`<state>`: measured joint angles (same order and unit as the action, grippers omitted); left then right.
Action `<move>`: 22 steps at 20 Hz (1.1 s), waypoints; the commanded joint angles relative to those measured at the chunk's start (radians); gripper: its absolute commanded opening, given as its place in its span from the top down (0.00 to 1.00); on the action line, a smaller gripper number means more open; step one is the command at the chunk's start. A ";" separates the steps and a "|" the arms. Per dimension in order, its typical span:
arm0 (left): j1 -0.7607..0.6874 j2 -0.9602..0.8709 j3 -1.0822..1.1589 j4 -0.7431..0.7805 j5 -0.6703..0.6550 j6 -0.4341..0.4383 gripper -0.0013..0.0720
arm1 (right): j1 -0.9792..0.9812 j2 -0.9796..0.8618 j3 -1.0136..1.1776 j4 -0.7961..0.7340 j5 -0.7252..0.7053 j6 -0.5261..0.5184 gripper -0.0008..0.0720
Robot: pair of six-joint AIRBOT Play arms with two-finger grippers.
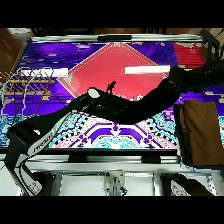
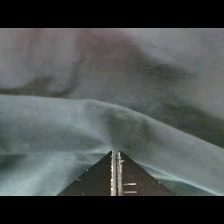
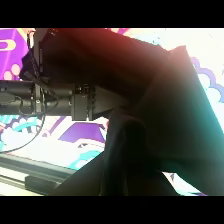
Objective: Fold the shirts.
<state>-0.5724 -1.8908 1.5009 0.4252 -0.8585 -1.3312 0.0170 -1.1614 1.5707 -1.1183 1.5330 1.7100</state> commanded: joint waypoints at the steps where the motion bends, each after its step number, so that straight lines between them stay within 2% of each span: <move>1: 0.111 0.079 0.001 0.012 -0.078 0.090 0.94 | 0.071 -0.057 0.000 0.022 -0.132 0.019 0.89; 5: 0.366 0.307 0.001 0.221 -0.190 0.076 0.94 | 0.245 -0.221 0.000 0.123 -0.422 -0.008 0.89; 7: 0.517 0.414 0.001 0.257 -0.227 0.062 0.94 | 0.319 -0.327 0.000 0.180 -0.545 -0.019 0.89; 11: 0.765 0.553 0.001 0.259 -0.306 0.062 0.94 | 0.426 -0.538 0.000 0.394 -0.714 -0.081 0.89; 12: 0.801 0.568 0.000 0.259 -0.327 0.062 0.94 | 0.447 -0.584 0.000 0.426 -0.734 -0.080 0.87; 13: 0.826 0.577 -0.003 0.260 -0.346 0.063 0.94 | 0.462 -0.621 0.000 0.452 -0.745 -0.080 0.69; 14: 0.842 0.579 -0.005 0.261 -0.369 0.063 0.94 | 0.471 -0.649 0.000 0.483 -0.744 -0.084 0.24; 15: 0.848 0.578 -0.005 0.264 -0.387 0.063 0.94 | 0.472 -0.662 0.000 0.504 -0.726 -0.103 0.16; 17: 0.846 0.578 -0.018 0.276 -0.402 0.065 0.94 | 0.446 -0.641 0.000 0.453 -0.648 -0.116 0.16; 19: 0.842 0.578 -0.040 0.276 -0.404 0.081 0.94 | 0.382 -0.586 0.000 0.306 -0.514 -0.072 0.16; 22: 0.840 0.578 -0.073 0.276 -0.403 0.105 0.94 | 0.263 -0.490 0.000 -0.129 -0.222 0.060 0.16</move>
<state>0.2615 -1.3174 1.4536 0.6987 -1.2491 -1.2491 0.3630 -1.7111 1.5707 -0.9001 1.0534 1.6711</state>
